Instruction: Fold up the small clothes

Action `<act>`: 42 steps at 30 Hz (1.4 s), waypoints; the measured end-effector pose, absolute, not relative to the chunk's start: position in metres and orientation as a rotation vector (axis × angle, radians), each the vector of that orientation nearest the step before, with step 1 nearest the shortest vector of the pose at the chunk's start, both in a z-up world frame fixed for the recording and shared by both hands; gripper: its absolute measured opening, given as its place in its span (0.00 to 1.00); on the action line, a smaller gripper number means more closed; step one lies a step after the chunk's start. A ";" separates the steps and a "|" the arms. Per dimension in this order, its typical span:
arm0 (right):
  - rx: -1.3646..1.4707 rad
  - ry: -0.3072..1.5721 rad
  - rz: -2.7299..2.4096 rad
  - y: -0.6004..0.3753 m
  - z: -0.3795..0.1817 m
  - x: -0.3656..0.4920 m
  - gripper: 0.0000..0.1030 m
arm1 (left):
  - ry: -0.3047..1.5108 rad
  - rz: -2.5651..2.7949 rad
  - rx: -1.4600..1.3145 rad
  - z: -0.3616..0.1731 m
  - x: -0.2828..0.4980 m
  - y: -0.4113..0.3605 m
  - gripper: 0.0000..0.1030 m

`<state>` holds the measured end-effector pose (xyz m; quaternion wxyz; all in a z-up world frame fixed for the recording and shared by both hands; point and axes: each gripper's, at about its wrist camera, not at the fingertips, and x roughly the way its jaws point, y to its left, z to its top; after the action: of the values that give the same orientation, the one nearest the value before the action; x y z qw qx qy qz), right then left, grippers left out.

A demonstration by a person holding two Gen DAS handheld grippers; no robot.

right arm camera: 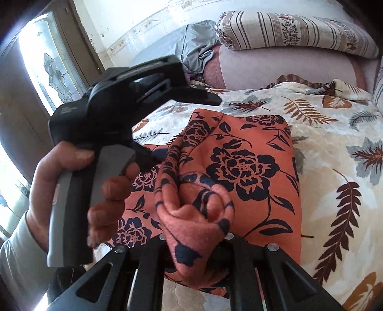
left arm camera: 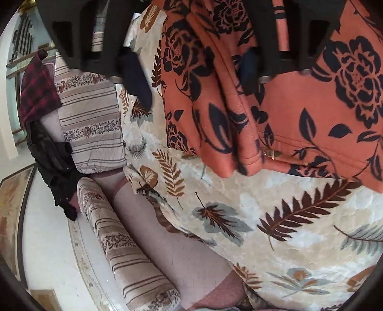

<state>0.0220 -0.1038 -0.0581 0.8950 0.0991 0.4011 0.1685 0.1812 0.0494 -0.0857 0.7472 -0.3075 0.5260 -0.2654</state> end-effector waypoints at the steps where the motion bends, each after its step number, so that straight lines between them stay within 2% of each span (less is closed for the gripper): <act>1: 0.191 0.831 0.346 -0.103 -0.059 0.021 0.11 | 1.168 -0.563 -0.662 -0.088 0.186 0.050 0.33; 2: 0.179 0.829 0.345 -0.101 -0.060 0.021 0.11 | 1.175 -0.555 -0.647 -0.089 0.189 0.050 0.23; 3: 0.175 0.829 0.346 -0.100 -0.059 0.022 0.11 | 1.172 -0.559 -0.636 -0.090 0.191 0.053 0.18; 5: 0.162 0.816 0.351 -0.095 -0.052 0.020 0.11 | 1.122 -0.585 -0.608 -0.079 0.186 0.062 0.16; 9: 0.106 0.761 0.395 -0.065 -0.025 0.014 0.11 | 0.951 -0.662 -0.494 -0.035 0.167 0.095 0.16; 12: 0.055 0.740 0.442 -0.028 -0.014 0.013 0.11 | 0.902 -0.675 -0.489 -0.031 0.168 0.133 0.16; 15: 0.027 0.811 0.478 0.011 -0.034 0.028 0.11 | 0.983 -0.614 -0.513 -0.071 0.184 0.166 0.16; 18: 0.004 0.962 0.497 0.044 -0.080 0.048 0.11 | 1.165 -0.480 -0.535 -0.141 0.199 0.188 0.16; 19: 0.001 0.977 0.493 0.049 -0.087 0.049 0.12 | 1.135 -0.512 -0.592 -0.146 0.198 0.196 0.16; 25: -0.007 0.894 0.491 0.049 -0.049 0.034 0.11 | 1.001 -0.578 -0.470 -0.096 0.184 0.189 0.16; 27: -0.017 0.882 0.472 0.053 -0.044 0.029 0.12 | 0.986 -0.593 -0.480 -0.094 0.184 0.193 0.16; 29: -0.036 0.897 0.451 0.066 -0.054 0.024 0.16 | 1.053 -0.547 -0.459 -0.117 0.194 0.195 0.21; 31: -0.065 0.971 0.485 0.081 -0.076 0.026 0.32 | 1.112 -0.537 -0.493 -0.145 0.201 0.205 0.24; 33: -0.099 0.932 0.511 0.088 -0.079 0.008 0.43 | 1.096 -0.539 -0.547 -0.140 0.197 0.219 0.28; 34: -0.084 0.919 0.557 0.087 -0.076 -0.001 0.63 | 1.085 -0.524 -0.533 -0.133 0.194 0.222 0.29; 35: -0.057 0.914 0.599 0.086 -0.074 -0.008 0.71 | 1.073 -0.505 -0.501 -0.125 0.190 0.224 0.29; 36: -0.042 0.904 0.611 0.084 -0.072 -0.013 0.74 | 1.061 -0.474 -0.464 -0.117 0.186 0.226 0.30; 42: 0.136 0.852 0.611 0.037 -0.058 -0.041 0.74 | 0.944 -0.494 -0.378 -0.059 0.121 0.224 0.31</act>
<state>-0.0405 0.0372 -0.0576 0.8635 0.0649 0.4065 0.2914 0.1208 0.2238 -0.0586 0.8444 -0.1790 0.4473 -0.2340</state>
